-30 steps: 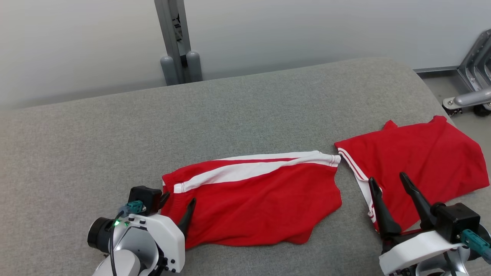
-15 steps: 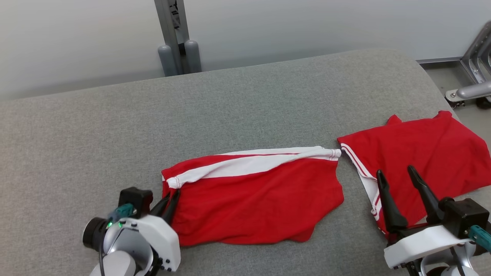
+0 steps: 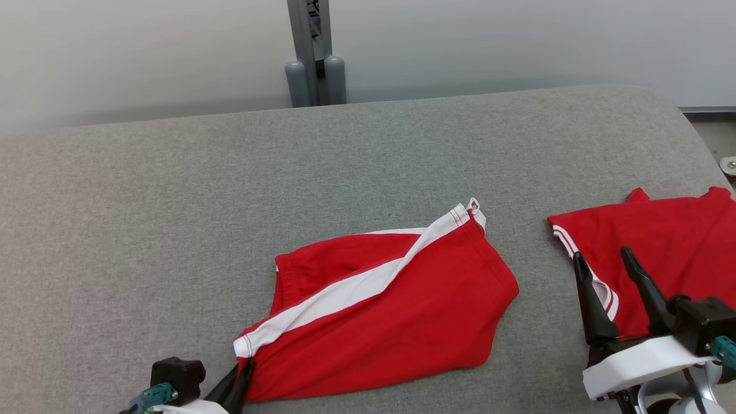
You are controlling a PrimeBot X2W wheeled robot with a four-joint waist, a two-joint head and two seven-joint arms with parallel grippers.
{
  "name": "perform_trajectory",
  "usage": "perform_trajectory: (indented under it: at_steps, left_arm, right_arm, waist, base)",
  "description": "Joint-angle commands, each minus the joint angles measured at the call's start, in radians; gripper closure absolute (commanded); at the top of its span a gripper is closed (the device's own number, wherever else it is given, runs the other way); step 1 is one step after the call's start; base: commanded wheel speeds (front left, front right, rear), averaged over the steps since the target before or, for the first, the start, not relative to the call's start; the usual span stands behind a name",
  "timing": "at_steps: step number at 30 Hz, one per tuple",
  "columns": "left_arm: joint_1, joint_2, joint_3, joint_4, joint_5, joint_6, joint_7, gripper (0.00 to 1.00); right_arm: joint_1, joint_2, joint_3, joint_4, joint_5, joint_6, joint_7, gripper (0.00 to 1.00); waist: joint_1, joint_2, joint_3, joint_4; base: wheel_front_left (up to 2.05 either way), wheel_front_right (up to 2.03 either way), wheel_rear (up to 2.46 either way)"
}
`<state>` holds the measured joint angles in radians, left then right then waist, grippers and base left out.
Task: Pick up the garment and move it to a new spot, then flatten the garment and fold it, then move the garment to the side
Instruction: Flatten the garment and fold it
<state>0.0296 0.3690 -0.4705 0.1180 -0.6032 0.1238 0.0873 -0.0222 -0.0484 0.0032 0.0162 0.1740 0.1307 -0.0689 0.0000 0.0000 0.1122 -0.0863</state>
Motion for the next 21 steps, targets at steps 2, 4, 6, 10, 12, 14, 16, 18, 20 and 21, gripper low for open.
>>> perform_trajectory:
  at_steps: [2,4,6,10,12,14,16,18,20,21]
  left_arm:
    - [-0.004,-0.002,0.002,0.020,-0.012,-0.015,-0.013,1.00]
    - [-0.012,-0.017,0.007,0.043,-0.023,-0.018,-0.027,0.35]
    - [-0.021,-0.028,0.016,0.057,-0.026,-0.009,-0.048,0.00]
    - [-0.023,-0.045,0.059,0.070,-0.023,0.042,-0.109,0.00]
    - [-0.028,-0.043,0.092,0.065,-0.021,0.072,-0.138,0.00]
    - [-0.034,-0.041,0.123,0.044,-0.012,0.105,-0.174,0.00]
    - [-0.043,-0.043,0.150,0.011,0.001,0.141,-0.211,0.00]
    - [-0.053,-0.037,0.172,-0.025,0.022,0.173,-0.246,0.00]
    - [-0.074,-0.034,0.188,-0.063,0.046,0.190,-0.283,0.00]
    - [-0.084,-0.033,0.196,-0.078,0.052,0.193,-0.299,0.00]
  right_arm:
    - [-0.012,-0.005,-0.002,-0.002,-0.005,0.000,0.007,0.00]
    - [-0.012,-0.005,-0.001,-0.002,-0.002,0.000,0.012,0.00]
    - [-0.013,-0.005,0.001,-0.003,-0.001,0.000,0.015,0.00]
    - [-0.003,-0.005,-0.013,-0.005,0.007,0.000,0.008,0.00]
    - [0.001,-0.005,-0.018,-0.006,0.009,0.000,0.006,0.00]
    - [0.005,-0.005,-0.022,-0.008,0.008,0.000,0.005,0.00]
    - [0.006,-0.005,-0.027,-0.010,0.005,0.000,0.003,0.00]
    - [0.006,-0.005,-0.032,-0.014,0.003,0.000,0.002,0.00]
    - [0.005,-0.004,-0.035,-0.016,0.000,0.000,0.002,0.00]
    - [0.004,-0.005,-0.035,-0.017,-0.002,0.000,0.003,0.00]
  waist:
    - [0.0000,0.0000,0.000,0.011]
    - [0.0000,0.0000,-0.001,0.013]
    - [0.0000,0.0000,-0.002,0.011]
    - [0.0000,0.0000,-0.010,0.007]
    - [0.0000,0.0000,-0.016,0.005]
    - [0.0000,0.0000,-0.025,0.003]
    - [0.0000,0.0000,-0.035,0.003]
    - [0.0000,0.0000,-0.044,0.004]
    - [0.0000,0.0000,-0.051,0.005]
    - [0.0000,0.0000,-0.053,0.005]
  base:
    - [0.00,0.00,0.00]
    - [0.00,0.00,0.00]
    - [0.00,0.00,0.00]
    - [0.00,0.00,0.00]
    - [0.00,0.00,0.00]
    - [0.00,0.00,0.00]
    - [0.00,0.00,0.00]
    - [0.00,0.00,0.00]
    - [0.00,0.00,0.00]
    - [0.00,0.00,0.00]
